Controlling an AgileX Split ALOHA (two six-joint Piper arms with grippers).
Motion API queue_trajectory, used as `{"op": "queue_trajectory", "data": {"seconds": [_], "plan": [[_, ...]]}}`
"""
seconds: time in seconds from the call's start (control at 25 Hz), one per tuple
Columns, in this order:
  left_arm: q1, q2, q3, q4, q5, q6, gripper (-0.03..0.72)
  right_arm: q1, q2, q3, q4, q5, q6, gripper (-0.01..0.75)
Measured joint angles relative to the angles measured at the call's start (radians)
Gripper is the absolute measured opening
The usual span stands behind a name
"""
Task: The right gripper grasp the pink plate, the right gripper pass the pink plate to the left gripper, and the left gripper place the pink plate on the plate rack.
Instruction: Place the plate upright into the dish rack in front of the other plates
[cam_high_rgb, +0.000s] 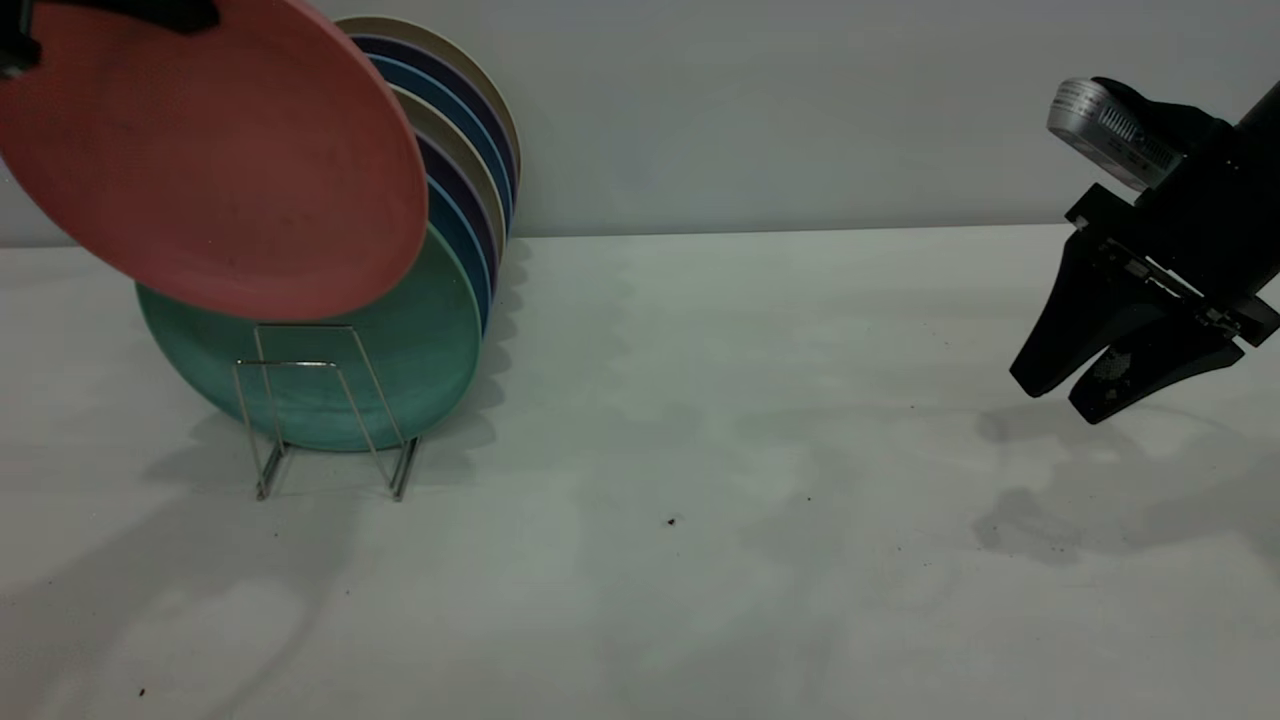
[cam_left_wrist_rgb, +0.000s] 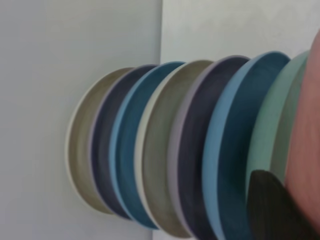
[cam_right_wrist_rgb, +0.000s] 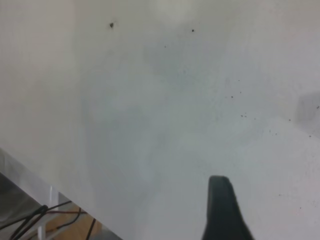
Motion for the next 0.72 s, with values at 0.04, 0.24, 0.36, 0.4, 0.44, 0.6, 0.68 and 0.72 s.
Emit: {"op": "queue_trajectory", "data": {"seconds": [0.04,0.24,0.36,0.4,0.44,0.6,0.68,0.72], "plan": [[0.000,0.007,0.000,-0.001,0.000,0.000,0.090,0.000,0.000,0.000,0.001,0.000,0.000,0.494],[0.000,0.044,0.000,-0.002,-0.013,0.000,0.090,0.000,0.000,0.000,0.001,0.001,0.000,0.494],[0.000,0.069,0.000,-0.002,-0.035,0.000,0.090,0.000,0.000,0.000,0.001,0.001,0.000,0.494],[0.000,0.078,0.000,-0.003,-0.036,0.000,0.090,0.000,0.000,0.000,0.001,0.002,0.000,0.494],[0.000,0.089,0.000,-0.003,-0.036,0.000,0.090,0.000,0.000,0.000,0.001,0.003,0.000,0.494],[0.000,0.121,0.000,-0.003,-0.036,-0.006,0.090,0.000,0.000,0.000,0.001,0.004,0.000,0.494],[0.000,0.131,0.000,-0.003,-0.038,-0.025,0.090,0.000,0.000,0.000,0.001,0.004,0.000,0.494],[0.000,0.134,0.000,-0.003,-0.038,-0.041,0.090,0.000,0.000,0.000,0.001,0.004,0.000,0.494]]}}
